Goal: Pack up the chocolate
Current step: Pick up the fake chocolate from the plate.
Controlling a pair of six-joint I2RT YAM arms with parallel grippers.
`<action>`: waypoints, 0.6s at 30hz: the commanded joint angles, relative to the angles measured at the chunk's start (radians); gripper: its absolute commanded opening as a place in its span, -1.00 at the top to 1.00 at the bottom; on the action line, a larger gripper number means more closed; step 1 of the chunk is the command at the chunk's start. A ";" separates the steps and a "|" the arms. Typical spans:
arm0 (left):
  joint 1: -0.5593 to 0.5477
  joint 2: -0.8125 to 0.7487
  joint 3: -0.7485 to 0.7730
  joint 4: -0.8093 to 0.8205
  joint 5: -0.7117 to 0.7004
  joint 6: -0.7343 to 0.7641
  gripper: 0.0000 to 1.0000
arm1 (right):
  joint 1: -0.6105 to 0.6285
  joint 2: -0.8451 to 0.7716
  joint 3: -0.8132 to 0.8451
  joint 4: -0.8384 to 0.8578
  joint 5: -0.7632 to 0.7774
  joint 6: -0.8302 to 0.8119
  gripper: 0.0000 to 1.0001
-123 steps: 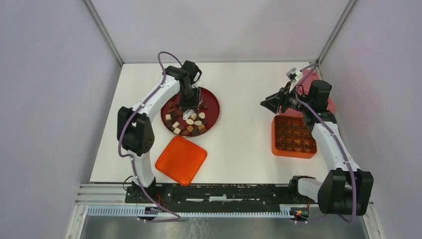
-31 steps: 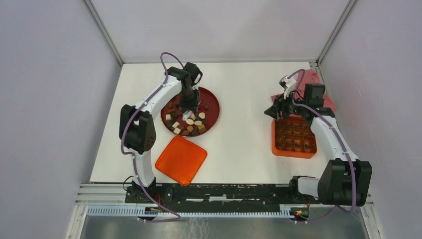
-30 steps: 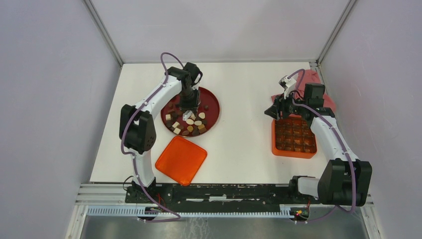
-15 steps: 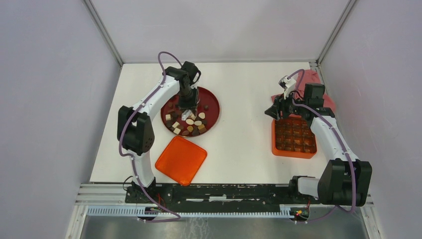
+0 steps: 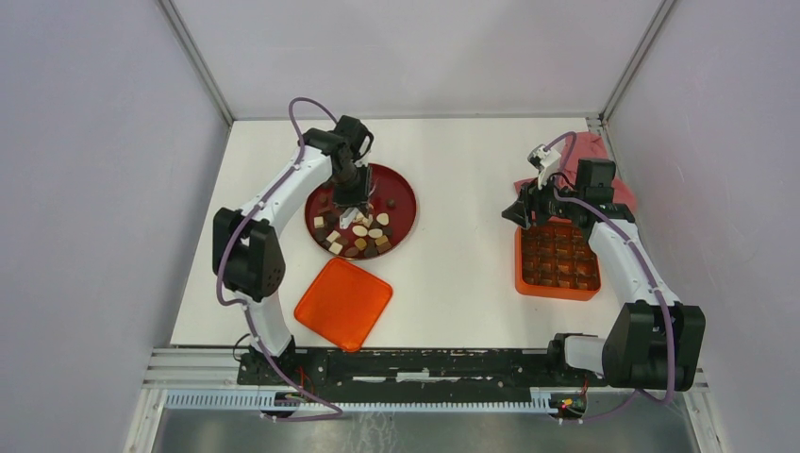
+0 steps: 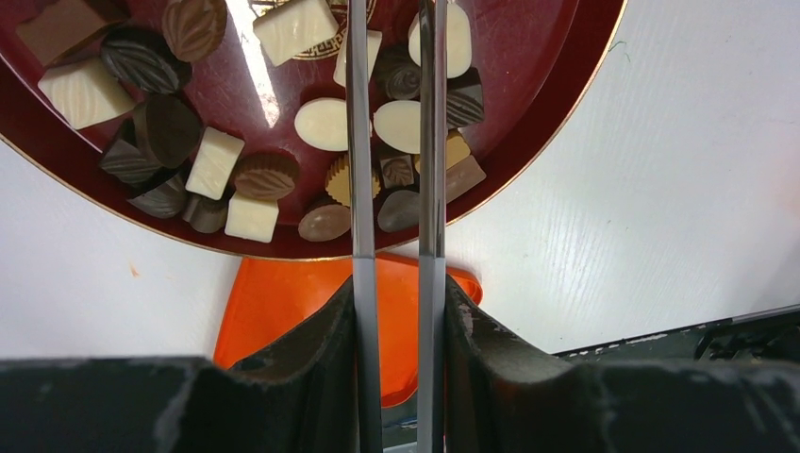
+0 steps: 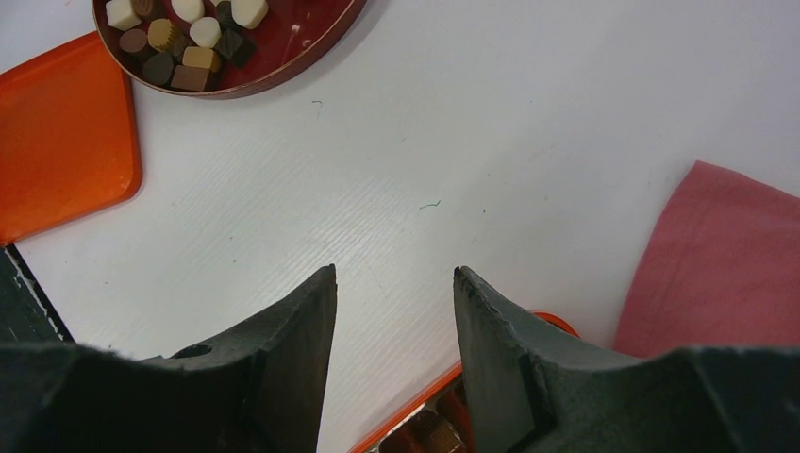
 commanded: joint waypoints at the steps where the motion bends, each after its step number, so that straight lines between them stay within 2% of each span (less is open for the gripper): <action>1: 0.012 -0.084 -0.026 0.053 0.028 0.004 0.96 | -0.002 -0.001 0.047 0.001 -0.013 -0.022 -0.10; 5: 0.036 -0.126 -0.079 0.097 0.066 -0.006 0.96 | -0.002 0.014 0.051 -0.019 0.009 -0.053 -0.11; 10: 0.075 -0.190 -0.172 0.166 0.137 -0.027 0.96 | -0.004 0.038 0.082 -0.057 0.174 -0.043 -0.05; 15: 0.093 -0.234 -0.236 0.218 0.179 -0.040 0.96 | -0.005 0.035 0.075 -0.096 0.394 -0.065 0.62; 18: 0.101 -0.247 -0.256 0.236 0.197 -0.040 0.96 | -0.005 0.028 0.045 -0.117 0.482 -0.096 0.89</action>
